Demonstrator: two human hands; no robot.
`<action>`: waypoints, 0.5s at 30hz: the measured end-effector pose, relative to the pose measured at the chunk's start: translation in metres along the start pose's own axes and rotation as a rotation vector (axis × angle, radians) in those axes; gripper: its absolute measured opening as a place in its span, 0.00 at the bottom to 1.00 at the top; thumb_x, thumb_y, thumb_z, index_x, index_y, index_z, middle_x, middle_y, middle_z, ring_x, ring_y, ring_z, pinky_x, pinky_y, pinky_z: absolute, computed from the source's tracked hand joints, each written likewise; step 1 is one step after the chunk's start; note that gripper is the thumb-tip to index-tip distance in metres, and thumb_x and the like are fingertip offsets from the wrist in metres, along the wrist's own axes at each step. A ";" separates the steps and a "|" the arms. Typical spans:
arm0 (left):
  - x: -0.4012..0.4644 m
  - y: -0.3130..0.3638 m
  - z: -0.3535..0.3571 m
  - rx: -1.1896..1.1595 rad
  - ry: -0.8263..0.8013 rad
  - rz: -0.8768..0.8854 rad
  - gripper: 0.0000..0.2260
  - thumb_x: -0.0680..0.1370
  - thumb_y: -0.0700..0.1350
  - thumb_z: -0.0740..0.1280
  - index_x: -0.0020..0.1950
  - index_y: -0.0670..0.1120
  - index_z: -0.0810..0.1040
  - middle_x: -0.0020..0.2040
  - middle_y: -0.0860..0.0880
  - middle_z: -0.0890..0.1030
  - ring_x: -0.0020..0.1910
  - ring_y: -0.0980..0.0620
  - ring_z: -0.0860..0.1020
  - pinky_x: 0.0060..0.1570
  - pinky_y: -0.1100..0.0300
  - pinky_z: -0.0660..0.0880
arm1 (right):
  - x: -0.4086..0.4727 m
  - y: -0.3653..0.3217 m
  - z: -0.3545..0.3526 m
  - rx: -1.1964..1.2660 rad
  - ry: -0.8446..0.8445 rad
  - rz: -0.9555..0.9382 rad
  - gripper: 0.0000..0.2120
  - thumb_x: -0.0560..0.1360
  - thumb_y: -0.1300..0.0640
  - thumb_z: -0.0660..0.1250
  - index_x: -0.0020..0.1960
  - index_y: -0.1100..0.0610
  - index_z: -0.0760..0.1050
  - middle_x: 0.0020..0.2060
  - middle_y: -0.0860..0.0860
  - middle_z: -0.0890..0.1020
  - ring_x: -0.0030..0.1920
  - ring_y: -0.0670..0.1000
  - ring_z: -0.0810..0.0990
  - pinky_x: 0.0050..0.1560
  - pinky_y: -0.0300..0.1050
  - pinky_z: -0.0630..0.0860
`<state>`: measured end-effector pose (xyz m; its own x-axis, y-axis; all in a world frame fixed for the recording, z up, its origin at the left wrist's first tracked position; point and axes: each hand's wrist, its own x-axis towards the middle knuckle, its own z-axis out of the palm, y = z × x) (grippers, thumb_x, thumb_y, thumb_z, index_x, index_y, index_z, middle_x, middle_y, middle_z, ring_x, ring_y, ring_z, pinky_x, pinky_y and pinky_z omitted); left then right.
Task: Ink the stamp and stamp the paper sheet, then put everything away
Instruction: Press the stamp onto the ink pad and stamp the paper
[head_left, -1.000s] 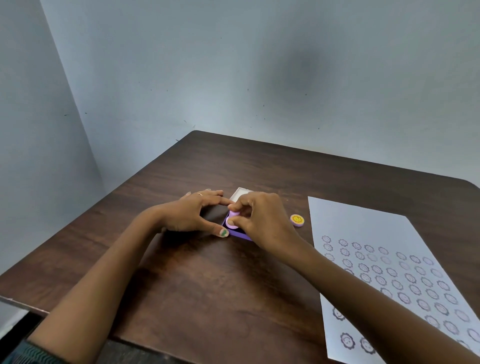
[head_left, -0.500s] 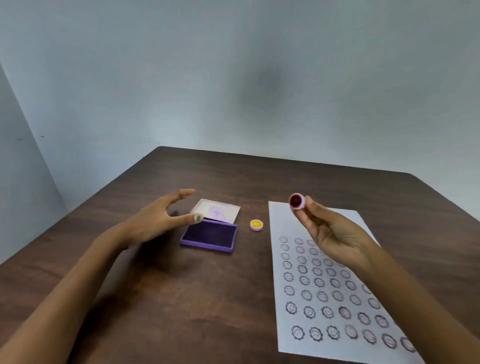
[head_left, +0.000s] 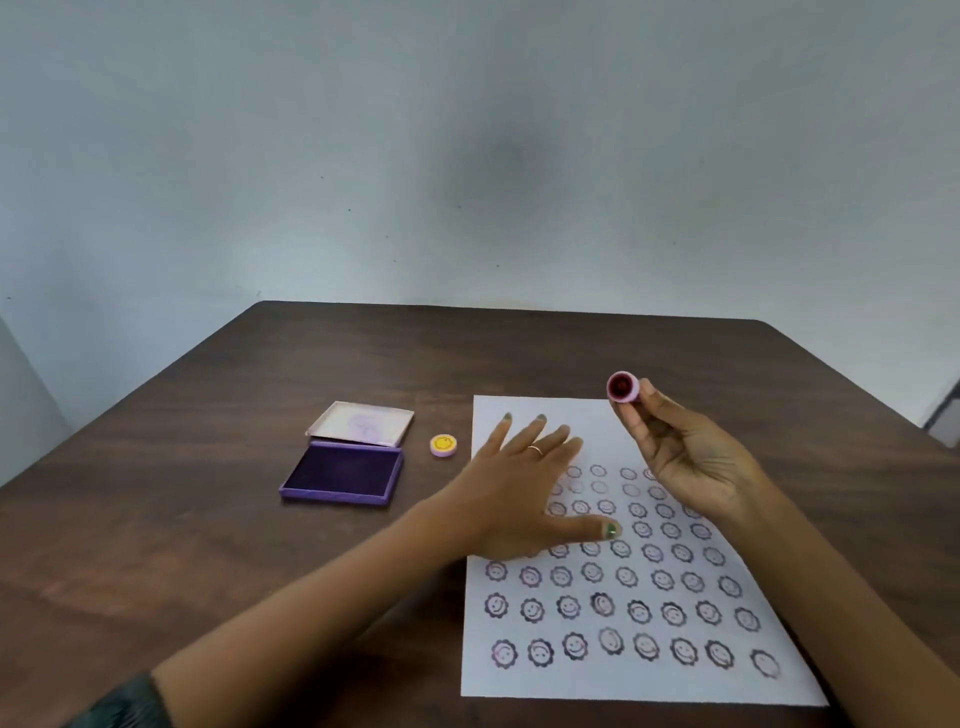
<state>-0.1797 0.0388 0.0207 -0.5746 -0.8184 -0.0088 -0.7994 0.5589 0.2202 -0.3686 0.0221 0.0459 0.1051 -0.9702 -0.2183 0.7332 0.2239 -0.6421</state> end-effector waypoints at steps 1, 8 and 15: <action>0.005 0.005 0.005 0.038 -0.011 0.002 0.41 0.73 0.70 0.53 0.77 0.49 0.45 0.79 0.50 0.45 0.76 0.52 0.38 0.73 0.48 0.34 | 0.000 -0.002 -0.002 0.002 0.003 -0.013 0.04 0.63 0.65 0.69 0.36 0.64 0.82 0.38 0.58 0.86 0.42 0.51 0.85 0.35 0.41 0.82; -0.002 0.003 0.024 -0.006 -0.072 0.004 0.42 0.73 0.71 0.51 0.77 0.51 0.38 0.78 0.53 0.39 0.75 0.54 0.35 0.74 0.50 0.35 | 0.004 -0.013 -0.009 -0.019 -0.028 -0.095 0.04 0.63 0.65 0.70 0.36 0.63 0.83 0.38 0.57 0.86 0.43 0.50 0.85 0.40 0.40 0.82; -0.052 -0.004 0.026 -0.022 -0.050 0.011 0.43 0.69 0.75 0.48 0.75 0.55 0.35 0.76 0.59 0.36 0.72 0.62 0.30 0.73 0.56 0.33 | 0.005 -0.011 -0.011 -0.119 -0.026 -0.153 0.09 0.62 0.65 0.71 0.43 0.63 0.82 0.40 0.55 0.86 0.44 0.50 0.85 0.38 0.37 0.81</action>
<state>-0.1512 0.0821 -0.0050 -0.5916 -0.8044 -0.0549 -0.7895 0.5641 0.2420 -0.3835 0.0159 0.0438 0.0168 -0.9955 -0.0929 0.6572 0.0810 -0.7493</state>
